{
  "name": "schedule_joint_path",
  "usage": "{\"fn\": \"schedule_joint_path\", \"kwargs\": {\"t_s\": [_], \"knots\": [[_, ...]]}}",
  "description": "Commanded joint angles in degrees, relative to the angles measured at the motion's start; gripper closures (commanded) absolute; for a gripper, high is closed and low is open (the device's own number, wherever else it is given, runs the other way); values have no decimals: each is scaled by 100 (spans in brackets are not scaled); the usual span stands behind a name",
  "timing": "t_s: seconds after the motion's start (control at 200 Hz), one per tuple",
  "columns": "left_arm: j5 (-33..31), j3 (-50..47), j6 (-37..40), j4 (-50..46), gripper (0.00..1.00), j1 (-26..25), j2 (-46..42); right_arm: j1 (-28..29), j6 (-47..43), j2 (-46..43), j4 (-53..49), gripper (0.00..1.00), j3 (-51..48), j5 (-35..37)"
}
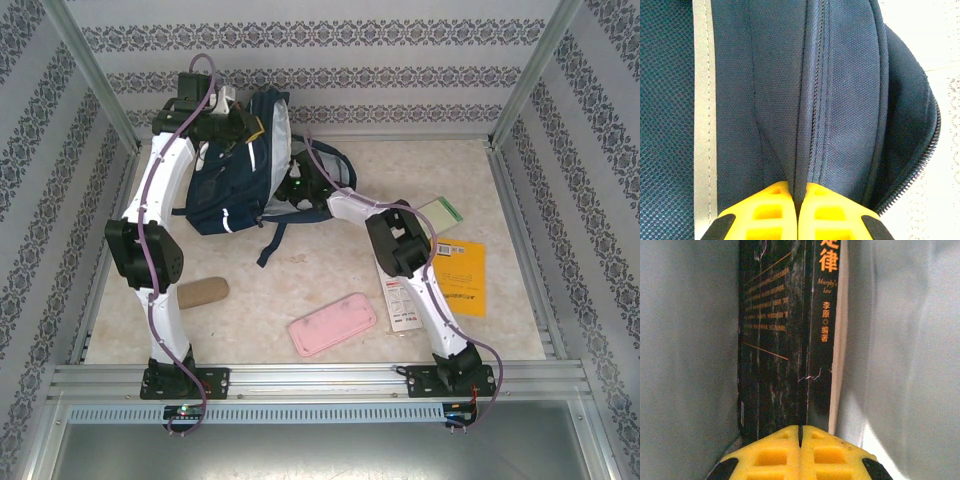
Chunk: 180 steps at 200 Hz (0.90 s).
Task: Pack the student bag
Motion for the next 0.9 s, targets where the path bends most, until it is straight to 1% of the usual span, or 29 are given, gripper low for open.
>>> {"fn": "schedule_joint_path", "kwargs": {"t_s": [0.0, 0.06, 0.115, 0.23, 0.275, 0.44, 0.624, 0.664, 0.839, 0.894], "knots": [[446, 147, 142, 663, 100, -141, -262, 152, 52, 382, -296, 100, 670, -233], [443, 147, 160, 653, 100, -174, -261, 176, 165, 585, -366, 100, 965, -365], [441, 155, 194, 611, 100, -190, -259, 200, 170, 610, -357, 100, 989, -375], [425, 156, 335, 474, 100, -191, -263, 171, -58, 250, -340, 100, 577, -280], [405, 156, 420, 390, 100, -191, -249, 128, -146, 47, -307, 99, 364, -247], [183, 135, 760, 25, 100, -200, -216, -96, -510, -942, -336, 90, -634, -80], [-159, -143, 1214, -219, 100, -270, -223, -413, -819, -2169, -473, 86, -1878, 231], [-207, -254, 1267, -200, 100, -303, -225, -485, -899, -2434, -556, 84, -2155, 303], [-331, -689, 1461, -41, 100, -453, -192, -850, -1277, -3674, -1049, 81, -3413, 719], [-331, -752, 1491, -2, 100, -534, -116, -970, -1426, -4074, -1282, 78, -3801, 889]]}}
